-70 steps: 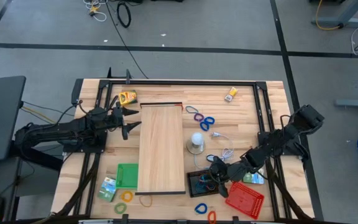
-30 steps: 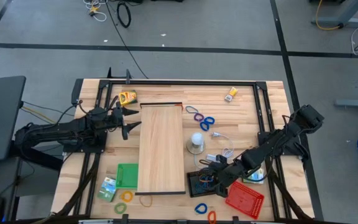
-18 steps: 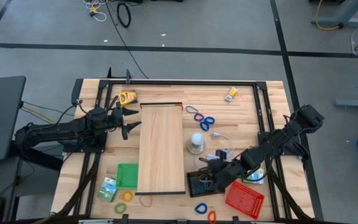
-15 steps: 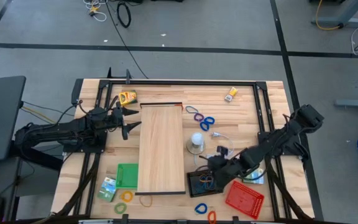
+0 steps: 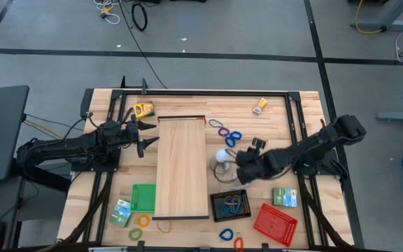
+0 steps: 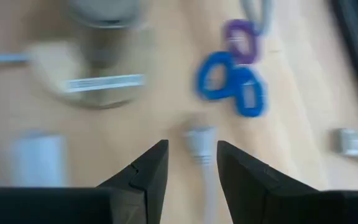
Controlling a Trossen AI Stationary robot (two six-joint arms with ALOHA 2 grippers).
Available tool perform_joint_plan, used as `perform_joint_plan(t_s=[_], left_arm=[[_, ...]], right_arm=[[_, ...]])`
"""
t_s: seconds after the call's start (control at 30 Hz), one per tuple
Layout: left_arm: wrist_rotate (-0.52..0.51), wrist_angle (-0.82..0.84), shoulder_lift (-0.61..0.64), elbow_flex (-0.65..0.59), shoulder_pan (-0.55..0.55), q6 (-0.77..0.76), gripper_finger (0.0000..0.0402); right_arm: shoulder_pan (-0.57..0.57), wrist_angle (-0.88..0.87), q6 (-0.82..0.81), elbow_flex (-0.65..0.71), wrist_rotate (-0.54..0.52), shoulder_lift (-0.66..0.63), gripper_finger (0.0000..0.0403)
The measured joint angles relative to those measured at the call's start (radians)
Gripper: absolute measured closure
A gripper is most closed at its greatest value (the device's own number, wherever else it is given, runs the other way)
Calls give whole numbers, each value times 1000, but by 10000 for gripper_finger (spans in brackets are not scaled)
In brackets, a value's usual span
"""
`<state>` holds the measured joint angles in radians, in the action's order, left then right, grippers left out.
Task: Pick & Place Office Desk Supplies
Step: Put the blue rubber band into the black bin
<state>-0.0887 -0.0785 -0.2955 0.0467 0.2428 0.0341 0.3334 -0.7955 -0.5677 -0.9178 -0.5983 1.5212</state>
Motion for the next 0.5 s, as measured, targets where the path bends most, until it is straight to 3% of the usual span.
perform_joint_plan(t_s=[0.23, 0.5], left_arm=[[28, -1, 0, 0, 0, -9, 129], [27, -8, 0, -1, 0, -8, 129]], right_arm=[[-235, 99, 256, 72, 2, -47, 256], [-546, 417, 649, 120, 253, -65, 256]])
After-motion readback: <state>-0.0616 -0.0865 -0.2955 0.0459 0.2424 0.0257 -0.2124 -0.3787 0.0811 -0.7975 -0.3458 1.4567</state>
